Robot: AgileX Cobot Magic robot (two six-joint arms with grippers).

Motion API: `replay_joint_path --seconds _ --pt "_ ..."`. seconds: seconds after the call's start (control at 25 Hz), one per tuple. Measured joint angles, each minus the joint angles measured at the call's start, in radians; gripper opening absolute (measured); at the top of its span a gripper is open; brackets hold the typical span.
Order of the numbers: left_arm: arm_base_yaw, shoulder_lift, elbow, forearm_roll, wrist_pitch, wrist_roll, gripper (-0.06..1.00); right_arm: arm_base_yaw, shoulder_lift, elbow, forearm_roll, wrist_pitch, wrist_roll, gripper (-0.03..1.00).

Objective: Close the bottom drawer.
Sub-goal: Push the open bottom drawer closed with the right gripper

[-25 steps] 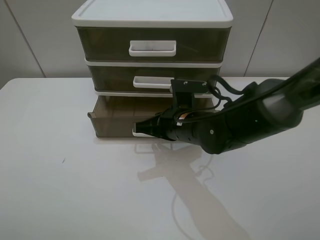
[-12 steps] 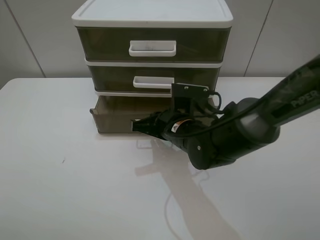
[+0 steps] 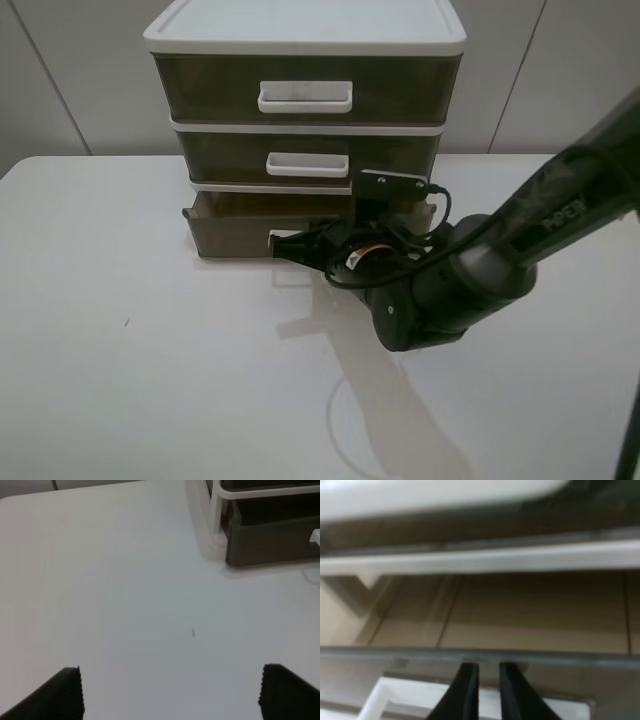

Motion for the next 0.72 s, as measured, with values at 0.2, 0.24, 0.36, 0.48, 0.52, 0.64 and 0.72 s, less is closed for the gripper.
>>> replay_joint_path --seconds 0.2,0.24,0.36,0.48,0.52,0.64,0.72 --pt "0.000 0.000 0.000 0.000 0.000 0.000 0.72 0.002 0.036 -0.010 0.010 -0.035 0.000 0.02" --pt "0.000 0.000 0.000 0.000 0.000 0.000 0.72 0.006 0.042 -0.016 0.015 -0.039 0.000 0.02" --pt "0.000 0.000 0.000 0.000 0.000 0.000 0.72 0.014 0.060 -0.031 0.017 -0.058 0.000 0.02" --pt "0.000 0.000 0.000 0.000 0.000 0.000 0.72 0.021 0.077 -0.050 0.018 -0.076 0.000 0.02" --pt "0.000 0.000 0.000 0.000 0.000 0.000 0.72 0.024 0.080 -0.058 0.017 -0.079 0.000 0.02" --pt "0.000 0.000 0.000 0.000 0.000 0.000 0.72 0.032 0.095 -0.078 0.021 -0.084 0.000 0.02" --pt "0.000 0.000 0.000 0.000 0.000 0.000 0.72 0.036 0.106 -0.093 0.029 -0.094 -0.001 0.02"
